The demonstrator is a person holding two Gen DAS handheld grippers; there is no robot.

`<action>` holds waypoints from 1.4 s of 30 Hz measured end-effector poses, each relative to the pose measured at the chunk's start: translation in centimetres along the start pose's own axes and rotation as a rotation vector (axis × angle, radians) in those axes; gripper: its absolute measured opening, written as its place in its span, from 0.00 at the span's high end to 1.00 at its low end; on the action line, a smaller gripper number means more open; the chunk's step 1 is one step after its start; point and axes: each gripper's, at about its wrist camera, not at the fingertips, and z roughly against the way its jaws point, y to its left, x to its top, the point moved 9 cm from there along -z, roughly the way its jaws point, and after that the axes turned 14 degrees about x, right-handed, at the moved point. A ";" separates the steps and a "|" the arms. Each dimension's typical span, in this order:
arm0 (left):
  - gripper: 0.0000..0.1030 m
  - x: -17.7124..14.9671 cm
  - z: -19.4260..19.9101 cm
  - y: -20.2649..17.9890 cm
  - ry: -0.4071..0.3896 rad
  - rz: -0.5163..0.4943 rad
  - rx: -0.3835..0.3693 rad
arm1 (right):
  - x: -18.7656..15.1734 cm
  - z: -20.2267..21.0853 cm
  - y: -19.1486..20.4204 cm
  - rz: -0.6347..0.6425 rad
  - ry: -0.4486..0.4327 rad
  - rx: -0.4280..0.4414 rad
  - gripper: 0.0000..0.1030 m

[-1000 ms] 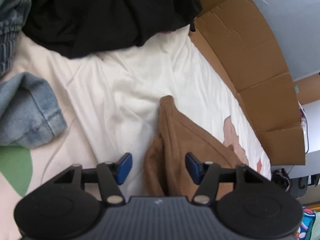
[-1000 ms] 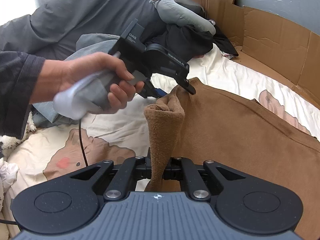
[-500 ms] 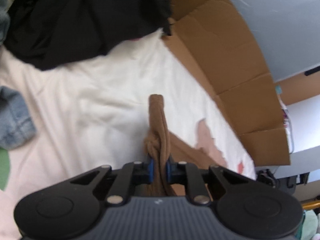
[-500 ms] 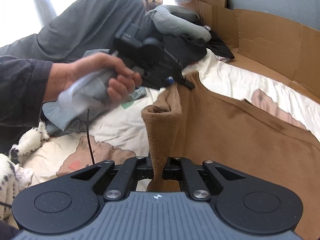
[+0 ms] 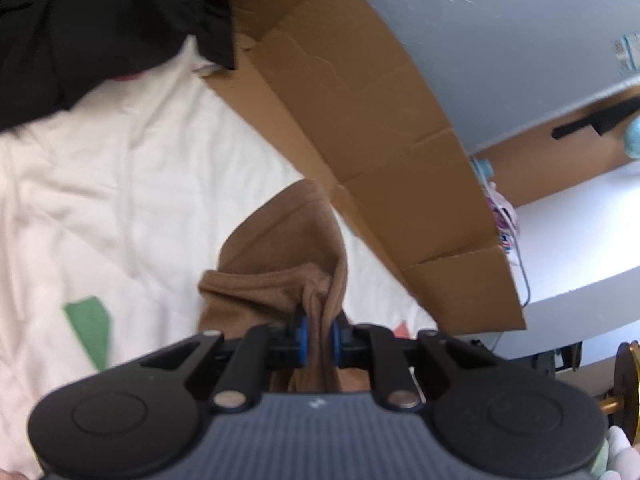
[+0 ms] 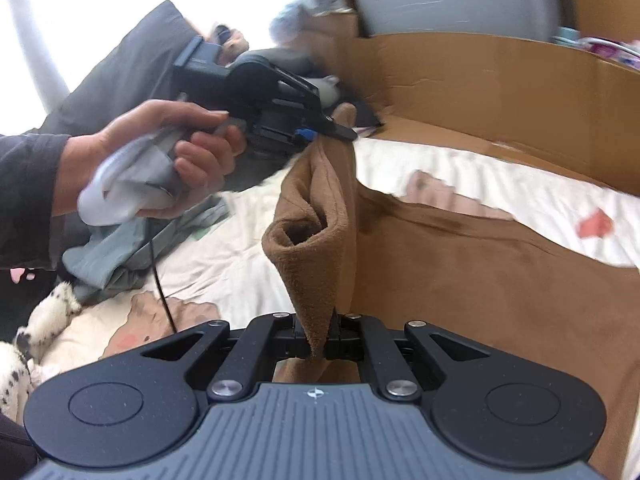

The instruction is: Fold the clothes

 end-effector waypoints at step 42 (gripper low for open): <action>0.89 -15.7 -15.2 -18.5 0.186 -0.273 0.080 | -14.2 13.3 -12.9 -0.594 -0.243 -0.073 1.00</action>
